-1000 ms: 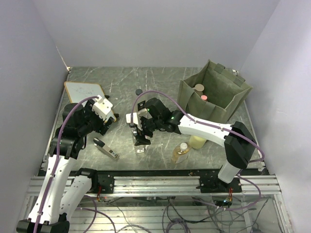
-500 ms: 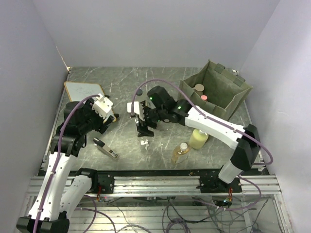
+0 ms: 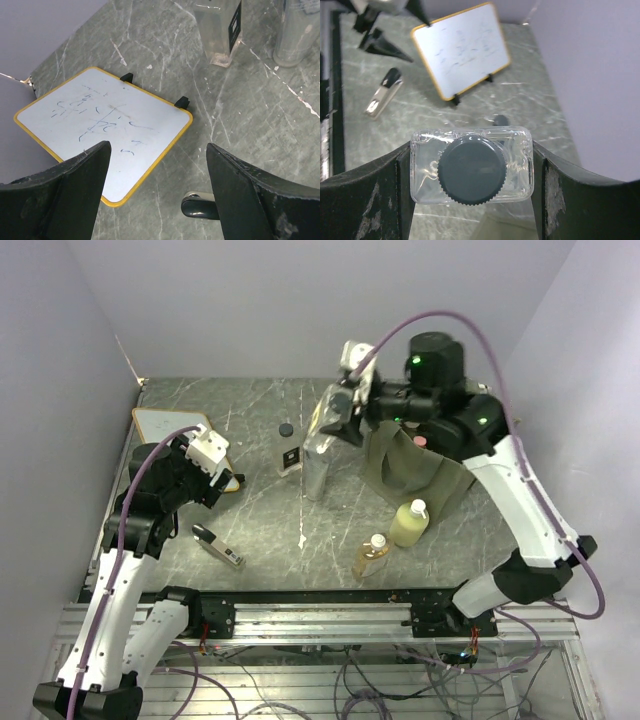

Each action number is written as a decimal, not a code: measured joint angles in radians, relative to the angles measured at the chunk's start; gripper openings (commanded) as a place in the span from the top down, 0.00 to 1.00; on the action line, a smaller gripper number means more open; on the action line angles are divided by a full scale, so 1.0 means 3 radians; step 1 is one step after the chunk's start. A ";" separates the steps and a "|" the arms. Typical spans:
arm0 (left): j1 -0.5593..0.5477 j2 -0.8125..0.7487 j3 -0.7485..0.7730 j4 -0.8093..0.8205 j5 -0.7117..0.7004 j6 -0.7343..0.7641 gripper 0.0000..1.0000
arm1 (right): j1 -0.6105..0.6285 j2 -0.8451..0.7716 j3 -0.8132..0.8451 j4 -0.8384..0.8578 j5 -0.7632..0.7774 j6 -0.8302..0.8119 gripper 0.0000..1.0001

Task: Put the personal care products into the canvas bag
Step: Pick up the care product from the center of the board, then place the care product in the canvas bag.

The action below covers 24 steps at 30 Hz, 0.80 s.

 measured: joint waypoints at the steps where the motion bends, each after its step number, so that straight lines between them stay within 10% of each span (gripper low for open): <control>1: 0.0000 -0.0006 0.0000 0.0005 -0.0005 0.0001 0.12 | -0.0089 -0.0013 0.0122 -0.0050 0.0009 0.0027 1.00; 13: 0.0000 -0.0017 0.0000 0.0037 -0.0003 0.0005 0.12 | -0.1130 -0.0351 0.0643 -0.0351 0.0727 0.0379 1.00; 24: 0.0000 -0.0047 -0.0001 0.0041 0.0078 0.0015 0.12 | -0.1986 -0.0666 -0.0074 -0.0322 0.1254 0.0355 1.00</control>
